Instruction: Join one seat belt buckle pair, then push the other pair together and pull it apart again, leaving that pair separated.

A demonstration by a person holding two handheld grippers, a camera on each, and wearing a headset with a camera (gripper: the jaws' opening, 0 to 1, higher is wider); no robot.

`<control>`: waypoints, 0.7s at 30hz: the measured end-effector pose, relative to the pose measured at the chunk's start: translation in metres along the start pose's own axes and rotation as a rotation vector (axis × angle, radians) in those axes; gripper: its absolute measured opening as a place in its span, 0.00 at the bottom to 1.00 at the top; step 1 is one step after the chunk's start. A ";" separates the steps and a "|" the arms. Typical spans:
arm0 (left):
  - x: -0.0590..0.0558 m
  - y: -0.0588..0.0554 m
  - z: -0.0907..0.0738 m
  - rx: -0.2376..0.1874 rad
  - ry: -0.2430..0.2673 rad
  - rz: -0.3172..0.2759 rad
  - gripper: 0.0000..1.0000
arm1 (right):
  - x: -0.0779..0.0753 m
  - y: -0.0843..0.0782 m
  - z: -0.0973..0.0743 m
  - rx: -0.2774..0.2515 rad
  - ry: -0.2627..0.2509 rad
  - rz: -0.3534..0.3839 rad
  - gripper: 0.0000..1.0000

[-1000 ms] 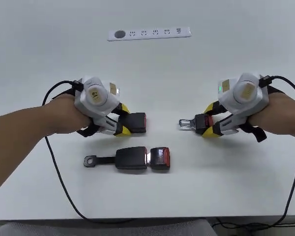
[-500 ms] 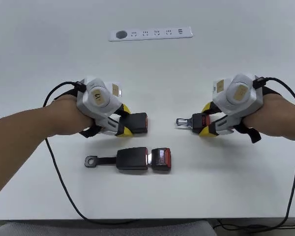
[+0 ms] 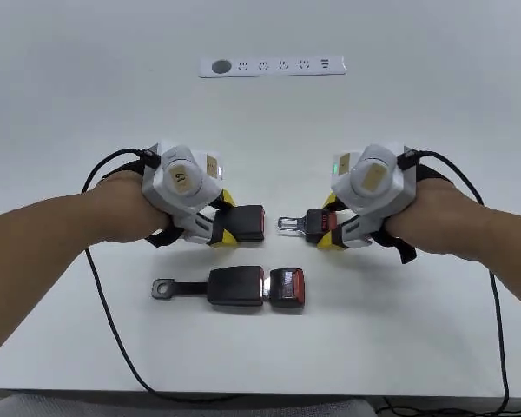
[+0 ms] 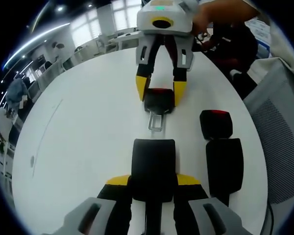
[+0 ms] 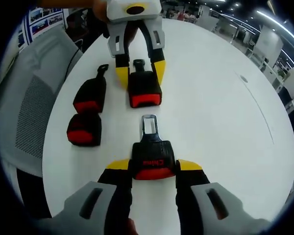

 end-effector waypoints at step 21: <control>0.000 0.001 0.000 0.005 -0.004 -0.001 0.32 | 0.004 0.026 0.011 -0.032 -0.002 -0.038 0.33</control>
Point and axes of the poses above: the centre of the closed fingertips' face, and the gripper's own axes: z roughly forward along the fingers, x roughly to its left, y roughly out of its top, the point moved 2 cm from there along -z, roughly backward along the fingers, and after that the axes turned 6 degrees about -y, right-handed, at the moved point
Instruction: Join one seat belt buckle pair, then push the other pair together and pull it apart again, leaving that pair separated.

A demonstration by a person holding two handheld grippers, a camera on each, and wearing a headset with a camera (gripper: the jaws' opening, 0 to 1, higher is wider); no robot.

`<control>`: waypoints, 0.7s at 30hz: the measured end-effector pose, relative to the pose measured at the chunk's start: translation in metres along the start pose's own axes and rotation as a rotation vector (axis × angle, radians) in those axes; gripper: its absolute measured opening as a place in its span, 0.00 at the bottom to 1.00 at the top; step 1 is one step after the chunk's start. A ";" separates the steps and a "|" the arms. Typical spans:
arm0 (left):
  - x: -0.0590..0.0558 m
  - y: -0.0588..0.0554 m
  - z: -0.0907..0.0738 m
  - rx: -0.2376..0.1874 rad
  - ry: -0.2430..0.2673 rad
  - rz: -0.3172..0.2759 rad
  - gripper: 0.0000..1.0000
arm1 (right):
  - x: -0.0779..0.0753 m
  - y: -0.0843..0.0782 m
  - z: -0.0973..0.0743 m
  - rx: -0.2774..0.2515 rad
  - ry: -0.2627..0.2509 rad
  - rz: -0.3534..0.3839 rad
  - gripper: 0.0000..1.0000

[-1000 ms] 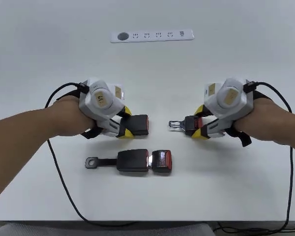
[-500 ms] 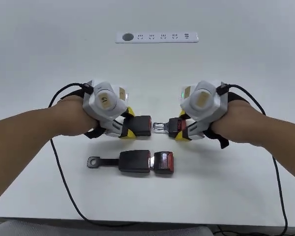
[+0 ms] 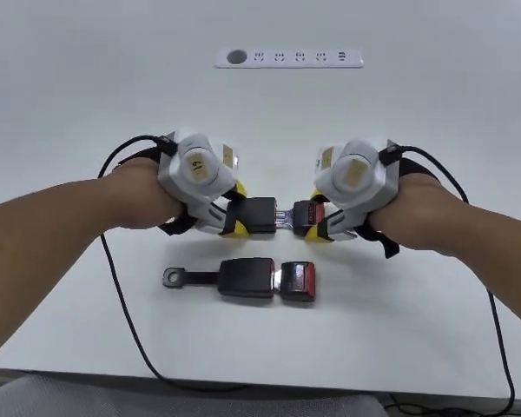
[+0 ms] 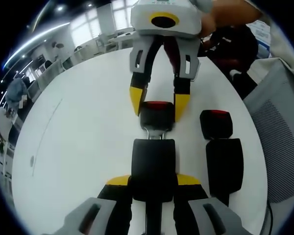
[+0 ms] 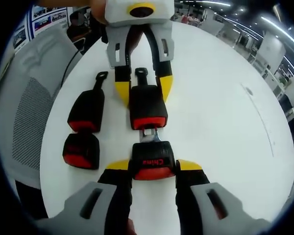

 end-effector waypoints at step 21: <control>0.002 -0.002 0.001 0.000 -0.024 -0.002 0.31 | -0.001 0.004 0.005 -0.071 0.036 0.007 0.31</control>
Point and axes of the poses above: the centre of the closed fingertips' face, and the gripper's own axes: z roughly forward along the fingers, x roughly to its left, y roughly out of its top, the point moved 2 cm from there along -z, roughly backward along the fingers, and after that the axes turned 6 degrees about -y, right-handed, at the moved point
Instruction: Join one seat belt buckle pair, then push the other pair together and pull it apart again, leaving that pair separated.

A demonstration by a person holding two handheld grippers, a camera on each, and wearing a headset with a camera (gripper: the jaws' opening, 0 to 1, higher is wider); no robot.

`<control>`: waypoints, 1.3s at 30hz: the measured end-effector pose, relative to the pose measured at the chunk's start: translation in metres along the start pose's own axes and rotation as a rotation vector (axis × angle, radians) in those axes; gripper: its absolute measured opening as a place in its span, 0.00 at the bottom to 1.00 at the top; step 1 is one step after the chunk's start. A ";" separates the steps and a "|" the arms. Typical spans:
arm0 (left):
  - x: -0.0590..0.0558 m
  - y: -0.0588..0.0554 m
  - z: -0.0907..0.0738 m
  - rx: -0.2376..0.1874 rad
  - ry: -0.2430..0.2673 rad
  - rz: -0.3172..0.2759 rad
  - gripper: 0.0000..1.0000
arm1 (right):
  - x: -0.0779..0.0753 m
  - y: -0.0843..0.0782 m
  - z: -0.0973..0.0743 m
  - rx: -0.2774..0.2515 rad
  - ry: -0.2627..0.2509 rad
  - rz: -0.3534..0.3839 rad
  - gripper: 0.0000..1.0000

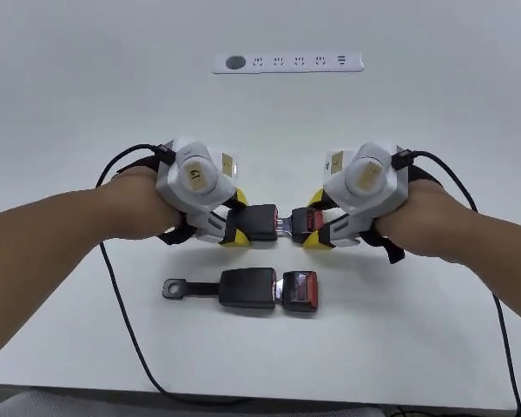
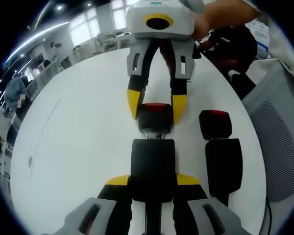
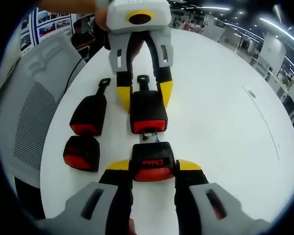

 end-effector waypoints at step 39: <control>-0.004 -0.001 -0.003 -0.035 0.021 -0.026 0.32 | -0.001 -0.003 -0.001 -0.012 0.003 0.025 0.33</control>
Point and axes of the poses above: the centre of the closed fingertips' face, and the gripper's own axes: z roughly forward along the fingers, x roughly to its left, y roughly out of its top, the point moved 2 cm from there along -z, roughly backward along the fingers, and after that the axes turned 6 degrees about -y, right-handed, at the moved point
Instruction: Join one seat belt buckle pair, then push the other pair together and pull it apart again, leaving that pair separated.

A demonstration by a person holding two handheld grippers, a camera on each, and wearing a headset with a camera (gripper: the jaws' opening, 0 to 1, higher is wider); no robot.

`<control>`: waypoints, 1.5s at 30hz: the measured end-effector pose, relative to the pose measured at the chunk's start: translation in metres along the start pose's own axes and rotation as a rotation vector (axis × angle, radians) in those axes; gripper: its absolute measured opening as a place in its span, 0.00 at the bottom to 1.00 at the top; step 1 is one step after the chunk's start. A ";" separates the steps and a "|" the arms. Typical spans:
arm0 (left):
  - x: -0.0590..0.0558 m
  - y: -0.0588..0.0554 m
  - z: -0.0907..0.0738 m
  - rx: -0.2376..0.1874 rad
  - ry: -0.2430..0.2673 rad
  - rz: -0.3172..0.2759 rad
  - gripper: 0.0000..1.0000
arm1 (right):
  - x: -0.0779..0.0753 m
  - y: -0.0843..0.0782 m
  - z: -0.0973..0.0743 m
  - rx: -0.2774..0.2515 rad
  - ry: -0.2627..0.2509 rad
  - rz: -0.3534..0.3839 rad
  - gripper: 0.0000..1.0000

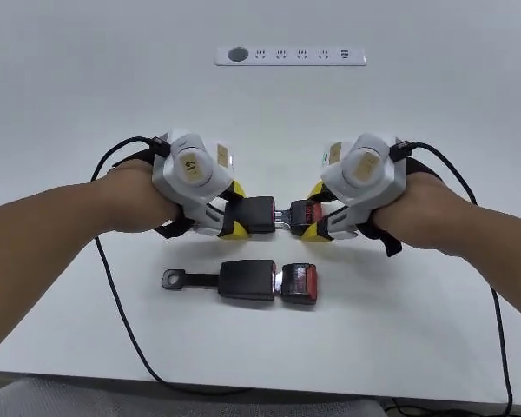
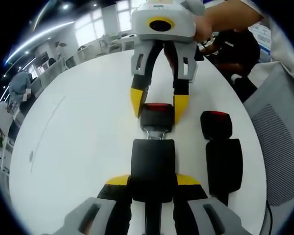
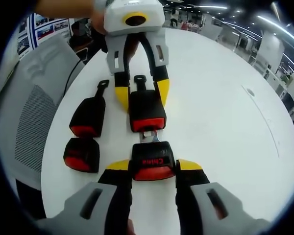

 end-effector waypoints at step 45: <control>0.003 0.012 -0.023 -0.023 0.040 -0.080 0.35 | -0.009 -0.051 -0.074 0.034 -0.137 0.182 0.57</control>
Point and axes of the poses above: the centre of the closed fingertips' face, and the gripper's own axes: z roughly forward along the fingers, x roughly to its left, y roughly out of its top, the point moved 2 cm from there along -z, roughly backward along the fingers, and after that the axes turned 6 degrees about -y, right-handed, at the moved point
